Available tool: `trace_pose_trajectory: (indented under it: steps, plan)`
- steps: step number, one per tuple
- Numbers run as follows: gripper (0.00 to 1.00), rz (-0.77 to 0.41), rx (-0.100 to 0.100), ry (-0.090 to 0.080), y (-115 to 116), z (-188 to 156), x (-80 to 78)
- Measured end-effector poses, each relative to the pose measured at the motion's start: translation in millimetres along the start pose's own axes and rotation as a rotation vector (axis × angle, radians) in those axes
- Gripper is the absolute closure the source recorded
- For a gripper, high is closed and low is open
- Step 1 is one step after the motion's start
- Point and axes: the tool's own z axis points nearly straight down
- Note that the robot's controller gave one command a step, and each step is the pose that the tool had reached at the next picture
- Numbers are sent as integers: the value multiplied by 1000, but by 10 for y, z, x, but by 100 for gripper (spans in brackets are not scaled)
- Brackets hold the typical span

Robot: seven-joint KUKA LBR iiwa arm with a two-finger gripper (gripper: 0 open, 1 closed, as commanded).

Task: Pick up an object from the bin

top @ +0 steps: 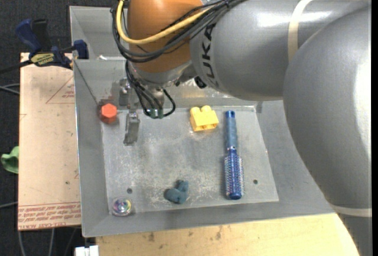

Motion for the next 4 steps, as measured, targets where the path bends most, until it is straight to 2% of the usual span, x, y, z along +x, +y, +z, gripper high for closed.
trace_pose_trajectory:
  steps: [1,2,3,4]
  plan:
    - [0,8,-6,-17,103,1433,-472]
    - [0,99,-4,-12,12,1115,-548]
    - [0,188,-4,-10,53,1127,-543]
    - [0,229,-4,-5,93,1398,-519]
